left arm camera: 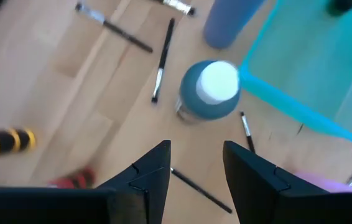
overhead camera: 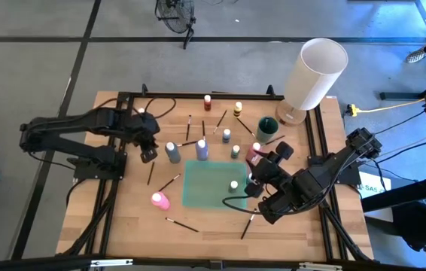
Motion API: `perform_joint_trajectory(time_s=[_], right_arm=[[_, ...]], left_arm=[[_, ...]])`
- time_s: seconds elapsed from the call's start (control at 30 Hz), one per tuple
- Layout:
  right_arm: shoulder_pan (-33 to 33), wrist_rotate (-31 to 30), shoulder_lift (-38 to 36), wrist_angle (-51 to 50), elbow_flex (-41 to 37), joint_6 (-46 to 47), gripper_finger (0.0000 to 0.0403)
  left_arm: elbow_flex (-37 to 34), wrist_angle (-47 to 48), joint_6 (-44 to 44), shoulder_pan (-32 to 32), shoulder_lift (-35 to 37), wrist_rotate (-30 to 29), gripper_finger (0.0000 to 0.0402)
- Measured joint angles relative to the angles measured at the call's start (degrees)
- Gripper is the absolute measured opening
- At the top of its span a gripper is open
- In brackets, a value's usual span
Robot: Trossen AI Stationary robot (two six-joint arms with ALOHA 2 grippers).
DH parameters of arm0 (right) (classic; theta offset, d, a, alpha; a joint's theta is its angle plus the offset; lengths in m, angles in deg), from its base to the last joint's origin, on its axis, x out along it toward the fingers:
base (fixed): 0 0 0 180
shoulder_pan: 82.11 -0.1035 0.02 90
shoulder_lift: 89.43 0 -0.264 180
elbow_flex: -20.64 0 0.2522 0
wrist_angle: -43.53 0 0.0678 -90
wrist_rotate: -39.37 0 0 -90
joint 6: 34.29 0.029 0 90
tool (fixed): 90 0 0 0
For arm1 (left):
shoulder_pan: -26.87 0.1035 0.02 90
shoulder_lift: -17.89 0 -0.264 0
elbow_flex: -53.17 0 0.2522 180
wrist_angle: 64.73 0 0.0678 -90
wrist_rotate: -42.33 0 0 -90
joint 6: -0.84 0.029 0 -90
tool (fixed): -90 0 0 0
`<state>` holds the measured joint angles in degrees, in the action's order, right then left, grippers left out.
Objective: Pick & Place Paint Supplies
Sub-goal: Put the big blue paint bottle into the light green bin
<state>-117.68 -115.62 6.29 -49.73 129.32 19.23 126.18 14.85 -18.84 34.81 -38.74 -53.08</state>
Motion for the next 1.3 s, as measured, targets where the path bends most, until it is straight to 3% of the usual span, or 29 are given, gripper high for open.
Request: perform_joint_trajectory(time_s=[0.37,0.57,0.83,1.3], right_arm=[[0.36,-0.88,-0.04,1.15,0.0,0.07,0.0175],[0.36,-0.88,-0.07,1.64,0.02,0.11,0.0175],[0.34,-0.35,-0.09,1.68,0.02,0.24,0.0174],[0.34,-0.33,-0.11,1.49,0.02,0.07,0.0174]], left_arm=[[0.0,-0.8,7.33,-0.34,1.91,3.55,0.0156],[-0.43,-1.39,8.56,-0.34,2.01,3.56,0.0204],[-7.32,-2.17,10.73,-0.34,2.76,2.39,0.0272],[-8.26,-12.44,20.64,-0.34,2.76,0.38,0.0279]])
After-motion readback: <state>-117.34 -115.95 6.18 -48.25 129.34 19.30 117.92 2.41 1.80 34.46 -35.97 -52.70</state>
